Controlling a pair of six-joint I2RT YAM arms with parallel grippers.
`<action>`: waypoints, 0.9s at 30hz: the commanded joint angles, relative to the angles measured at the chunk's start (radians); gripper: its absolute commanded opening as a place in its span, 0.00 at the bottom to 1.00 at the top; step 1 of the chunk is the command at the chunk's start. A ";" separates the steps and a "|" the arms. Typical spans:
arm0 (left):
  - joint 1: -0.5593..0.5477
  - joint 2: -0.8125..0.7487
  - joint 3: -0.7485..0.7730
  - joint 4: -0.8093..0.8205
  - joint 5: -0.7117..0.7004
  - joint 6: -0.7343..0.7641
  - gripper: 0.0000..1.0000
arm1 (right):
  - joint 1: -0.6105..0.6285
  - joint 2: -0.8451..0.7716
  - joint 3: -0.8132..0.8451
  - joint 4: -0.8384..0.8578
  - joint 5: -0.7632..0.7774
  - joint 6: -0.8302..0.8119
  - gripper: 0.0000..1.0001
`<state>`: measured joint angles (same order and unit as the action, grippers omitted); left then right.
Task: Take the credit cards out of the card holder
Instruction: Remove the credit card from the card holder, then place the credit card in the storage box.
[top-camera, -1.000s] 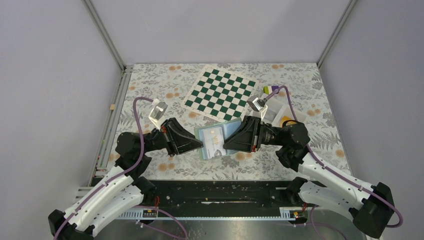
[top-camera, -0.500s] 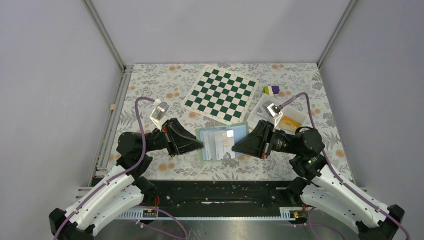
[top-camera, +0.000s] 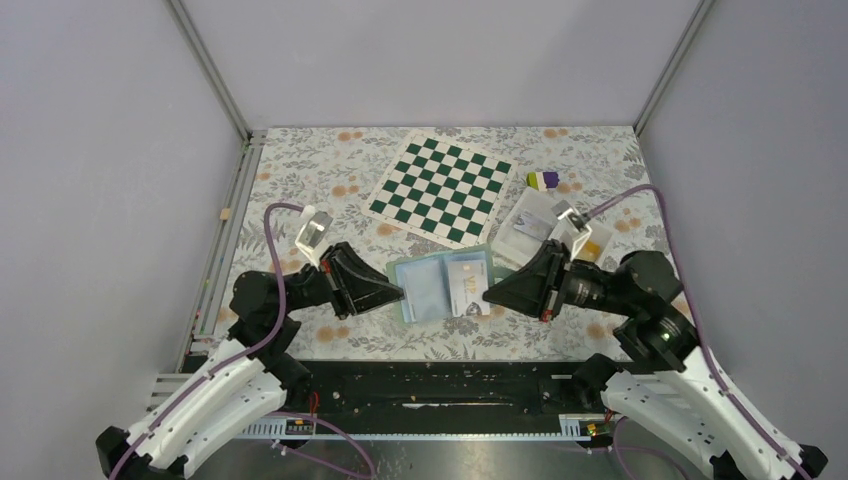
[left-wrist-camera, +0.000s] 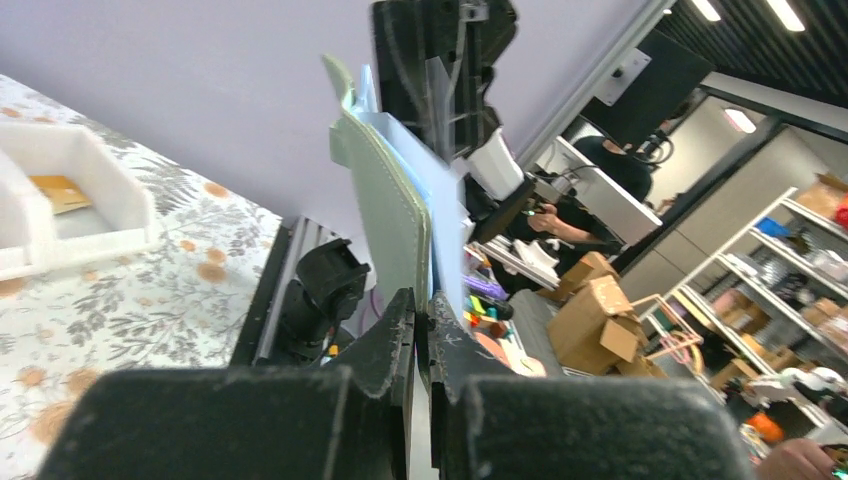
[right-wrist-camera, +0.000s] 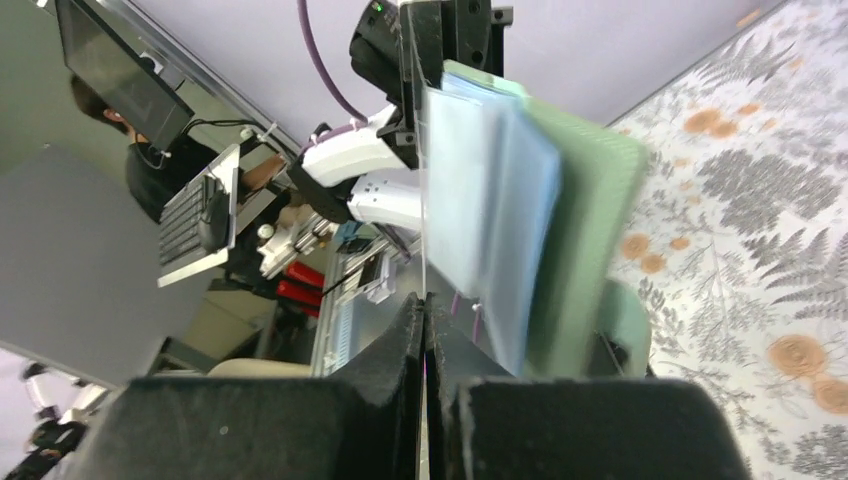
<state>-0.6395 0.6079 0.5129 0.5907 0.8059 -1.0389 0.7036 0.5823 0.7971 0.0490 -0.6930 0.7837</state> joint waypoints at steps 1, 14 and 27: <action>0.004 -0.065 0.068 -0.193 -0.098 0.184 0.00 | -0.011 -0.039 0.131 -0.230 0.063 -0.164 0.00; 0.004 -0.127 0.134 -0.514 -0.281 0.456 0.00 | -0.011 -0.054 0.309 -0.499 0.564 -0.273 0.00; 0.004 -0.318 0.251 -0.919 -0.552 0.845 0.00 | -0.013 0.139 -0.102 -0.015 1.222 0.193 0.00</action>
<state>-0.6395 0.3229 0.7406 -0.2432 0.3622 -0.3405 0.6975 0.6395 0.7979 -0.2173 0.2565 0.7589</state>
